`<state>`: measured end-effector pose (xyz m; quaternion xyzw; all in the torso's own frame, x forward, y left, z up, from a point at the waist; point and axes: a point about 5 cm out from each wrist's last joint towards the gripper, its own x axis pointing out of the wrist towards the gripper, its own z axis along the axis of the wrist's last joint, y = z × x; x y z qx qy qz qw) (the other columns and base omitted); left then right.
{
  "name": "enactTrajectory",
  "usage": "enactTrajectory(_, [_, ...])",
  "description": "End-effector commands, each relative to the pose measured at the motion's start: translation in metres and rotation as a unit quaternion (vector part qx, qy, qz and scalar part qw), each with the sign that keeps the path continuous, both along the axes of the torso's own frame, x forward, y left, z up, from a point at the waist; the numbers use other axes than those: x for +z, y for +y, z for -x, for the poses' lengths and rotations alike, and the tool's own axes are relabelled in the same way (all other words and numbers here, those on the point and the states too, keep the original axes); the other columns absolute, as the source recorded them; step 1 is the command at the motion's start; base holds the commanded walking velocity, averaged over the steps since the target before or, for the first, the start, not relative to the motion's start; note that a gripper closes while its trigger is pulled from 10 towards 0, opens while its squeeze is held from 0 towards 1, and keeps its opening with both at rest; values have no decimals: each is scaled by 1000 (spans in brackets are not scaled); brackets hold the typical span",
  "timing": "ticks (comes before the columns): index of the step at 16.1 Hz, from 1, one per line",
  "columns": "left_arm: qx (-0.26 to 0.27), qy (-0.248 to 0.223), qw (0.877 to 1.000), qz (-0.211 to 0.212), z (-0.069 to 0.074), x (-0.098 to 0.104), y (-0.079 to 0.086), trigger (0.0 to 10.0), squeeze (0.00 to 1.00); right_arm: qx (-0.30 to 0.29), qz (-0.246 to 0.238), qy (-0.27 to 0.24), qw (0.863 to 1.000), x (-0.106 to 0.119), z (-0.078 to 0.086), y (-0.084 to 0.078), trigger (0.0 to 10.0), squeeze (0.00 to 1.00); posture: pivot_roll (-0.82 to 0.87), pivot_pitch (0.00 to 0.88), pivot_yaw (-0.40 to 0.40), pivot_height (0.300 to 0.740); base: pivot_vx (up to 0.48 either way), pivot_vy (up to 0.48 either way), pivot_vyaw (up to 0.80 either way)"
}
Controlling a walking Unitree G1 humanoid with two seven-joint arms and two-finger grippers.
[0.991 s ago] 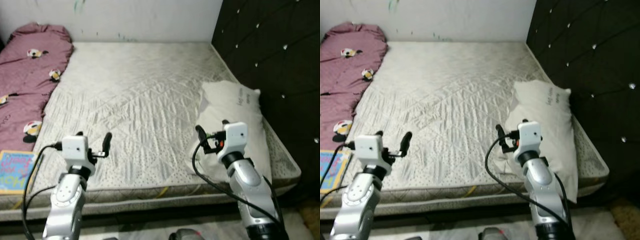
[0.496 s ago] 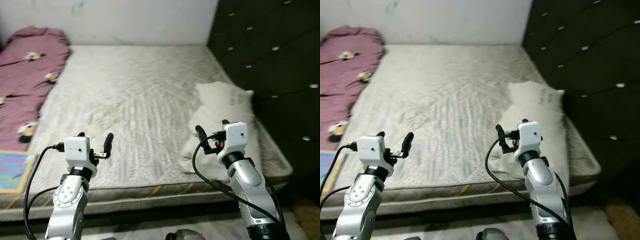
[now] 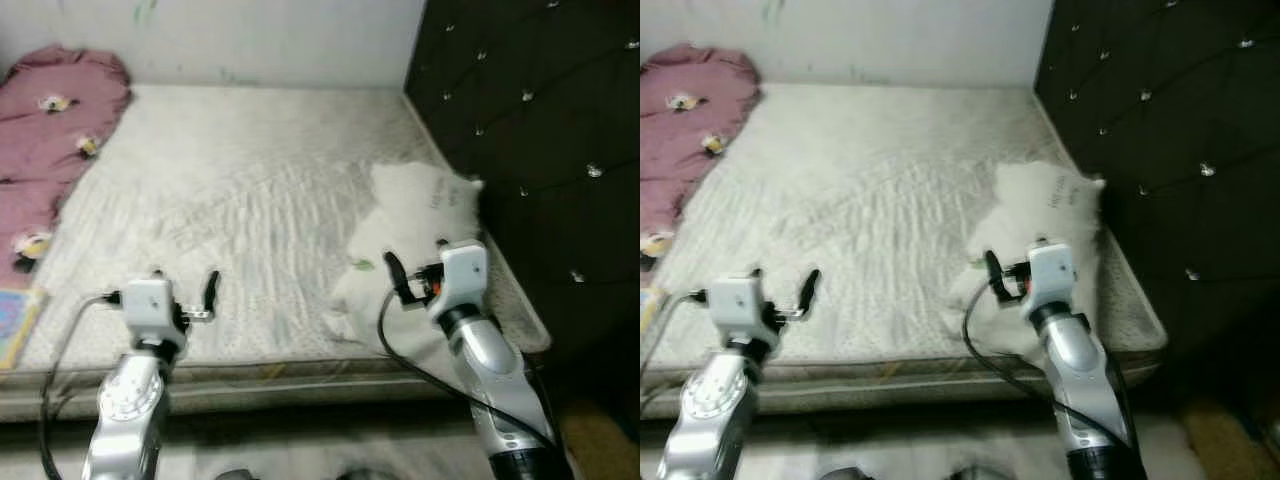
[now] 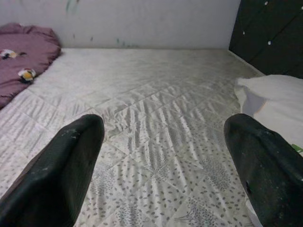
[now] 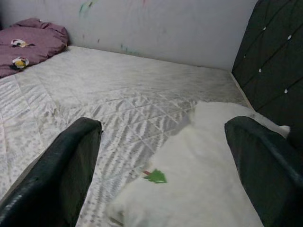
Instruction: Clean up the room
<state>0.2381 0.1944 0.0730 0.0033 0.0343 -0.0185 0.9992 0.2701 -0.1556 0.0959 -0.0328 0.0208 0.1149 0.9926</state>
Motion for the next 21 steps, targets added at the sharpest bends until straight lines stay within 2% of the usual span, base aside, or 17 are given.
enactTrajectory(1, [-9,-4,1000,1,-3,2,-6,10000,0,-4,10,-8,1000,4,-1,-5,10000,0,-24,0,-25,740,0,-319,0])
enactTrajectory(4, [-3,-3,1000,3,-3,1,-6,10000,0,4,11,-8,1000,4,0,-4,10000,0,-25,0,-24,740,0,-208,702])
enactTrajectory(6, [6,-3,1000,11,-5,0,-5,10000,0,3,7,-4,1000,2,-1,-4,10000,0,-31,0,-17,740,0,0,0])
enactTrajectory(9, [-18,-12,1000,-11,-10,3,-10,10000,0,-5,2,-5,1000,2,-1,-5,10000,0,-49,0,3,740,0,0,0])
enactTrajectory(10, [-49,-17,998,-22,-17,5,-19,10000,0,-19,-2,-12,1000,3,2,-7,10000,0,-77,0,30,740,0,0,0])
enactTrajectory(12, [-54,-18,998,-22,-21,6,-20,10000,0,-26,-4,-11,1000,3,4,-9,10000,0,-81,0,36,740,0,0,0])
enactTrajectory(17, [-58,-22,998,-12,-17,6,-19,10000,0,-8,7,-16,1000,3,3,-5,10000,0,-62,0,18,740,0,0,0])
enactTrajectory(21, [-64,-28,998,-9,-15,7,-19,10000,0,-8,4,-13,1000,3,1,-6,10000,0,-58,0,12,740,339,0,0])
